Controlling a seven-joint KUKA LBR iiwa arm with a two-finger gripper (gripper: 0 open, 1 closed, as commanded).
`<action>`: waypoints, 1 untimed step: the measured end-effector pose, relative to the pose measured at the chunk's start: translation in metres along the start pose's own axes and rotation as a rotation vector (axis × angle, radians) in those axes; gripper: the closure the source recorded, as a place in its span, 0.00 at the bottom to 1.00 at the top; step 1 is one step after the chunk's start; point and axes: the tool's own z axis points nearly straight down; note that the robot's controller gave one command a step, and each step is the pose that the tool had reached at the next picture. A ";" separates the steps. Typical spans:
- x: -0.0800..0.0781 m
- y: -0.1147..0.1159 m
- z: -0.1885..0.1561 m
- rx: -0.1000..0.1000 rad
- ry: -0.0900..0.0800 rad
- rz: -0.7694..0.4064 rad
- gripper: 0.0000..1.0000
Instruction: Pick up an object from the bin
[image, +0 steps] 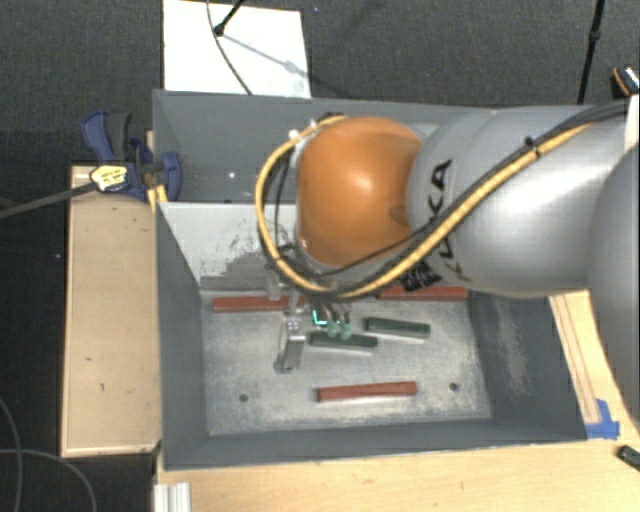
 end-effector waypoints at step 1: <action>-0.050 -0.095 0.149 0.002 -0.002 0.104 0.00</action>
Offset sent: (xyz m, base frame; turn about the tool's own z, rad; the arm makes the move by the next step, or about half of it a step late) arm 0.0499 -0.0908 -0.1457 0.0971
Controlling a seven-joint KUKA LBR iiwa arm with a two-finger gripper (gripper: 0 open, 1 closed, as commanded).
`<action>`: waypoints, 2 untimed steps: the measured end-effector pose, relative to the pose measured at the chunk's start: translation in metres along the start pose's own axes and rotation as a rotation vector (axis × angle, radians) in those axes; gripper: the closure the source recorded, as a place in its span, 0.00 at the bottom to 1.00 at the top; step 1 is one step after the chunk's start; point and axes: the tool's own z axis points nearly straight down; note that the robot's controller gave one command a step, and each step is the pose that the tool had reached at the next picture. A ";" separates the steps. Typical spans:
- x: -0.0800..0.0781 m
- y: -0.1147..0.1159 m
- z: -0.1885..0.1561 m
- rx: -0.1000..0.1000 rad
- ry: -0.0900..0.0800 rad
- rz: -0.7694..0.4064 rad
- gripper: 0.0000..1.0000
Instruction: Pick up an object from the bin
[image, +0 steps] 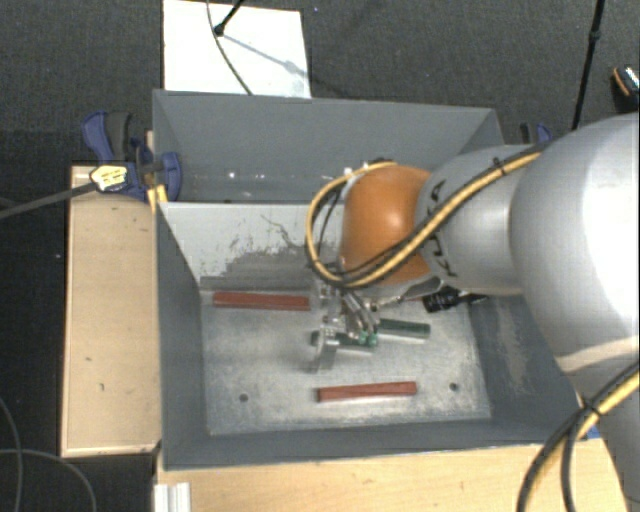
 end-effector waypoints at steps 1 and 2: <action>0.002 -0.039 -0.036 -0.002 -0.006 0.024 0.00; 0.009 -0.033 -0.051 -0.005 -0.008 0.101 0.00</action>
Offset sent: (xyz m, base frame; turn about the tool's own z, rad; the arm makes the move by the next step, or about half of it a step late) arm -0.0067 -0.0351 0.0336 0.0183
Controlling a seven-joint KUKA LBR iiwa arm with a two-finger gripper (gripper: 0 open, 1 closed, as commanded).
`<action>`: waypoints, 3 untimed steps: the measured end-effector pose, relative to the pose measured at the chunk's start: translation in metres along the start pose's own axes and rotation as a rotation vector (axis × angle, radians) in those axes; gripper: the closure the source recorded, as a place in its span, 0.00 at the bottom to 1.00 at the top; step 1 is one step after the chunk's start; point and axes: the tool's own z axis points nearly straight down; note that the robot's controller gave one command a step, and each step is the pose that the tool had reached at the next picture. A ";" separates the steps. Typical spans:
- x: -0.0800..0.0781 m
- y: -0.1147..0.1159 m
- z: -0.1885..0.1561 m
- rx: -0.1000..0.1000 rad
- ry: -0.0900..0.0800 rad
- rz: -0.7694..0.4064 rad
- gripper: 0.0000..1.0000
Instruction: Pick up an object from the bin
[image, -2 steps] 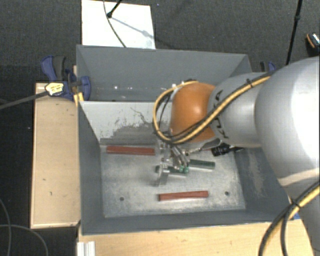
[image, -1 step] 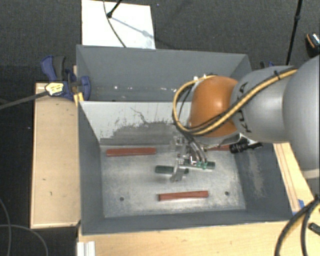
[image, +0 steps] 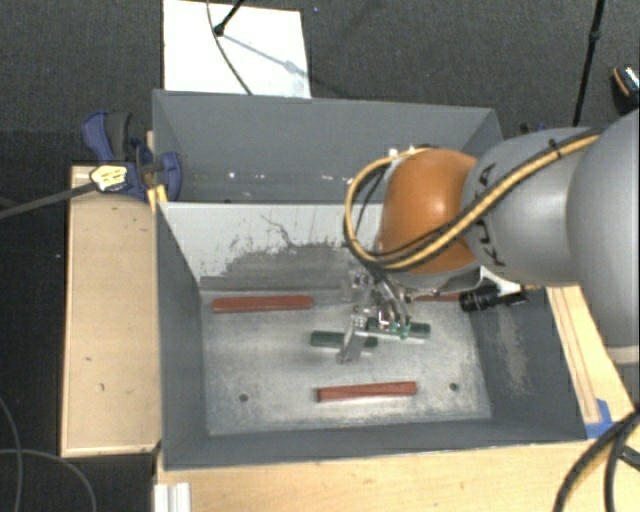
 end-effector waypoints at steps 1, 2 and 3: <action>0.005 -0.008 0.050 0.002 0.008 0.025 0.00; 0.004 -0.008 0.049 0.001 0.006 0.028 0.00; 0.004 -0.008 0.049 0.001 0.006 0.028 1.00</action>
Offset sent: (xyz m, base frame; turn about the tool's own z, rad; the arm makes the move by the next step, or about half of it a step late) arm -0.0050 -0.0072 -0.0471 0.0281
